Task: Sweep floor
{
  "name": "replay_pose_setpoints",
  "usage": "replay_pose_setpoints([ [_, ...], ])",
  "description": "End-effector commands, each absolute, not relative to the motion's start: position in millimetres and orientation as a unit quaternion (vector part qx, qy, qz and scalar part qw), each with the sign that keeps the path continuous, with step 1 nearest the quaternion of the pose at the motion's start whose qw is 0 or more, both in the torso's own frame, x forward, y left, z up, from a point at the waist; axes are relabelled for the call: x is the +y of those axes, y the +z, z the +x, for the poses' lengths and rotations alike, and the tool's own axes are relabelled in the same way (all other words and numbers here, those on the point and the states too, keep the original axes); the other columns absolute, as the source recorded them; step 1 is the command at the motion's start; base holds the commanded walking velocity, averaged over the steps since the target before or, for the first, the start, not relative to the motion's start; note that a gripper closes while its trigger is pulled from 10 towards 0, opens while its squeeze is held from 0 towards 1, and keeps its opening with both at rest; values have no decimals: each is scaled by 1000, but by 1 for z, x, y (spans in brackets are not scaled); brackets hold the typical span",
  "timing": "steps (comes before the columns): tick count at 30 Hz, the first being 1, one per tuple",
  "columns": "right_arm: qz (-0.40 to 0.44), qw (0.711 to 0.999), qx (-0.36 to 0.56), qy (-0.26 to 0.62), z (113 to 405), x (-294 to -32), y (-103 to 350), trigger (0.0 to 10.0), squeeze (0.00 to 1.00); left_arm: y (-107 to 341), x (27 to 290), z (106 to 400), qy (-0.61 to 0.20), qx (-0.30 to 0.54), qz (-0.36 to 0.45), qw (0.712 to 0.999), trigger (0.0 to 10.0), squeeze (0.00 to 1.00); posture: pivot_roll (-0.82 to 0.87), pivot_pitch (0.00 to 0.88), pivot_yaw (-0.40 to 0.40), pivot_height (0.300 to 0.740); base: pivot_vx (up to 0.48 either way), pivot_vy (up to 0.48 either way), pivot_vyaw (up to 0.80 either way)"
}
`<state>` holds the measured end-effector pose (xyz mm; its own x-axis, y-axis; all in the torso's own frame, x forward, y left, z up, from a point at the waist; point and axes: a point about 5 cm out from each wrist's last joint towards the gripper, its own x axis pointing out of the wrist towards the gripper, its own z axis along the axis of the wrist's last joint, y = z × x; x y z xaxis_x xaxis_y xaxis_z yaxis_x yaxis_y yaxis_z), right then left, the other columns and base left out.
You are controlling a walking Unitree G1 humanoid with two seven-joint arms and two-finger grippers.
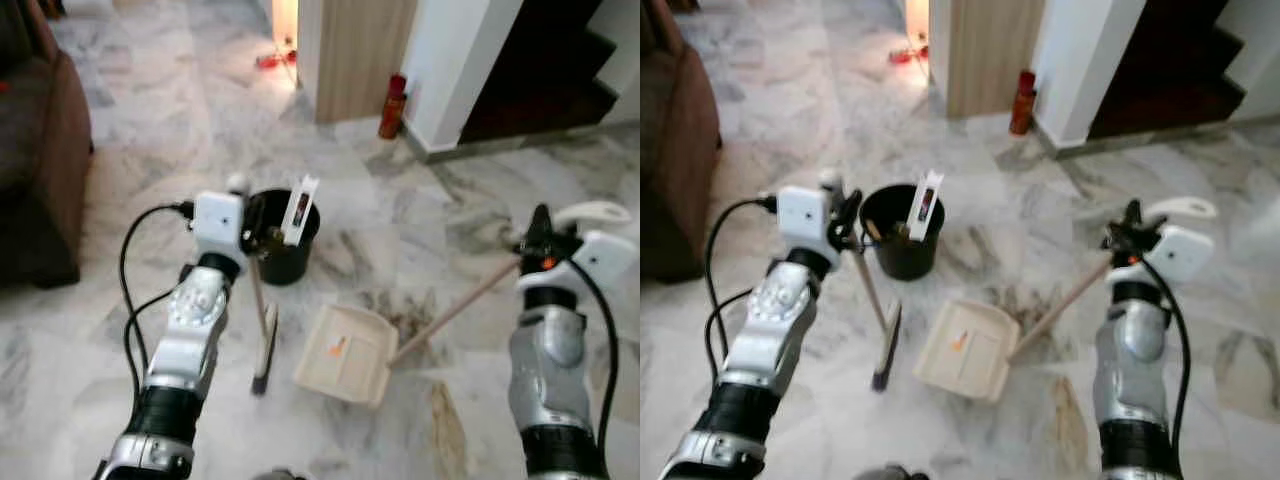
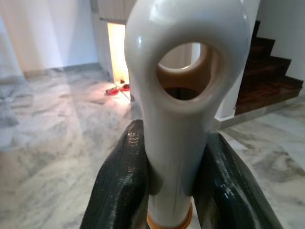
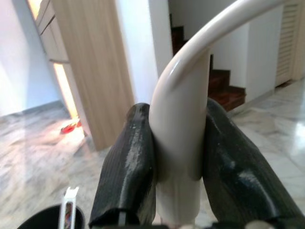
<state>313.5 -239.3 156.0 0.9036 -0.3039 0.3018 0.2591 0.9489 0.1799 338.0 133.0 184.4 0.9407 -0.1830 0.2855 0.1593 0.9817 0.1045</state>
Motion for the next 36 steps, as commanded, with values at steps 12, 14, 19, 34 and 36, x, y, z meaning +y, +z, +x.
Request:
replay_pose_setpoints([
  [12,69,969,-186,-144,313,-241,163,10000,0,197,131,338,-90,-175,52,979,10000,0,96,109,-37,740,0,0,121],
  [14,69,970,-186,-144,313,-240,163,10000,0,197,132,339,-87,-175,50,979,10000,0,97,112,-35,740,0,0,763],
  [19,71,970,-183,-145,313,-241,162,10000,0,197,132,339,-84,-173,49,980,10000,0,96,113,-34,740,0,0,751],
  [34,65,973,-183,-125,314,-234,163,10000,0,196,139,341,-57,-160,55,984,10000,0,99,123,-37,740,0,0,373],
  [36,77,972,-183,-122,315,-234,163,10000,0,196,141,341,-51,-159,55,984,10000,0,101,133,-38,740,0,0,338],
])
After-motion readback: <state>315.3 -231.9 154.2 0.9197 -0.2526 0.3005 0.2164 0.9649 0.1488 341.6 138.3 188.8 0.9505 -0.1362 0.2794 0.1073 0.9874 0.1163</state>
